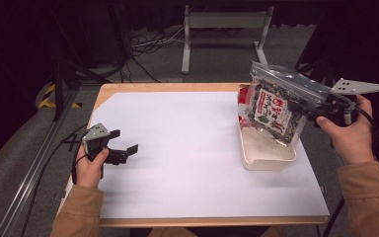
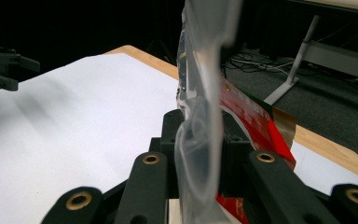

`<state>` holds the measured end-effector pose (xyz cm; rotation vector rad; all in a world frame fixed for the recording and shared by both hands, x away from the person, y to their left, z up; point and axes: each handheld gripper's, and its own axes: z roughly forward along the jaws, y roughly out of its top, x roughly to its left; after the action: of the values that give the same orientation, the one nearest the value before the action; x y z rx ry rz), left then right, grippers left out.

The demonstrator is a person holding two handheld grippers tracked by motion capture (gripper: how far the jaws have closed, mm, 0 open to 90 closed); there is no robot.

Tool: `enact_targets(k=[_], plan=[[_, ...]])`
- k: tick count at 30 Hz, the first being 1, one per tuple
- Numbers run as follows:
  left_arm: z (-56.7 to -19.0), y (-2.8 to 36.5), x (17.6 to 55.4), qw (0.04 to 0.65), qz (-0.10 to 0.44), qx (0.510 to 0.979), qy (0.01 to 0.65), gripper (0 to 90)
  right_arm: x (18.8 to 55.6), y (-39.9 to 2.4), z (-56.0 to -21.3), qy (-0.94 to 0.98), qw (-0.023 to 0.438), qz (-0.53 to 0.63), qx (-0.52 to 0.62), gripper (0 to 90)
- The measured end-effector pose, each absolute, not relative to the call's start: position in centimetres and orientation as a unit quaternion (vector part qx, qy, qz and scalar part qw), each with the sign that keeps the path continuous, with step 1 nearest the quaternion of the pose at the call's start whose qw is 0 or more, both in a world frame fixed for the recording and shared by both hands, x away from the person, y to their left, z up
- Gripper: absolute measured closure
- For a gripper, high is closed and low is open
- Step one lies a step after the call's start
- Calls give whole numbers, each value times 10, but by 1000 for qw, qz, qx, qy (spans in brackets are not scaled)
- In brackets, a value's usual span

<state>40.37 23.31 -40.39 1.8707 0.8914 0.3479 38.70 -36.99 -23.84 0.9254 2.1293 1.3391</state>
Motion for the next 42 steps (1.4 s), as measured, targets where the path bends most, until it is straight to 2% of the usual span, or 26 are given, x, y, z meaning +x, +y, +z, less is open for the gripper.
enact_targets(k=[22,42], plan=[[-404,234,404,497,139,772,370,30,384,-361,-255,794,228,461,325,756],[-404,234,404,496,138,773,370,30,384,-363,-285,789,224,467,331,756]])
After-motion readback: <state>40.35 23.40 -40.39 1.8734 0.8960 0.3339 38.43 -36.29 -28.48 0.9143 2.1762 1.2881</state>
